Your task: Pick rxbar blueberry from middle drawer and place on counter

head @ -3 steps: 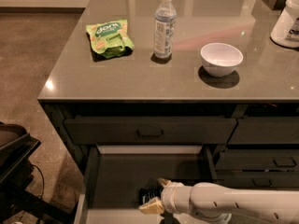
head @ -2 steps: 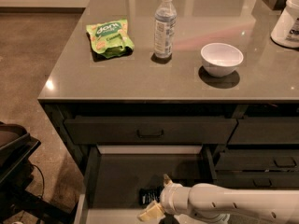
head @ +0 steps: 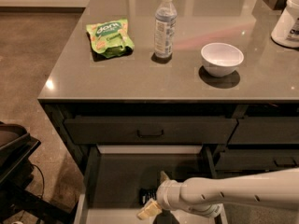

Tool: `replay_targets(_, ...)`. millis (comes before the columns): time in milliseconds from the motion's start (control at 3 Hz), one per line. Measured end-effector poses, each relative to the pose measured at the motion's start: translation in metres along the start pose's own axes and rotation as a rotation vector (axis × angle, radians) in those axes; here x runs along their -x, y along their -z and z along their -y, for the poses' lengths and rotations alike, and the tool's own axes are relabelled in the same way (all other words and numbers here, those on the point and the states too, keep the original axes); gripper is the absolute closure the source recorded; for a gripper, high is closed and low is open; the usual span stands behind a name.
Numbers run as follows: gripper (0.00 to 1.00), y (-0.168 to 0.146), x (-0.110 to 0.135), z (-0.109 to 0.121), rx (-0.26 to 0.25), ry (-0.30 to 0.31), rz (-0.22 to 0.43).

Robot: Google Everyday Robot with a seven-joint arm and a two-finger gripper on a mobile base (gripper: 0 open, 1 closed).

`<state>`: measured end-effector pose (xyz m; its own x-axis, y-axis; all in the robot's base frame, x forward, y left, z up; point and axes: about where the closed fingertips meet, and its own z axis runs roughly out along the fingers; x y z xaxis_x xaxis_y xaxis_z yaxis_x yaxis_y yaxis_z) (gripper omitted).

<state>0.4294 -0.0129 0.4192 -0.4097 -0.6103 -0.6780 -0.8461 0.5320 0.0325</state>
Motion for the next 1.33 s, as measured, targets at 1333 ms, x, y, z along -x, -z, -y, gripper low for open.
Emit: replay_targets(1333,0.0,-0.036,-0.038,0.011,0.003,-0.007,-0.078)
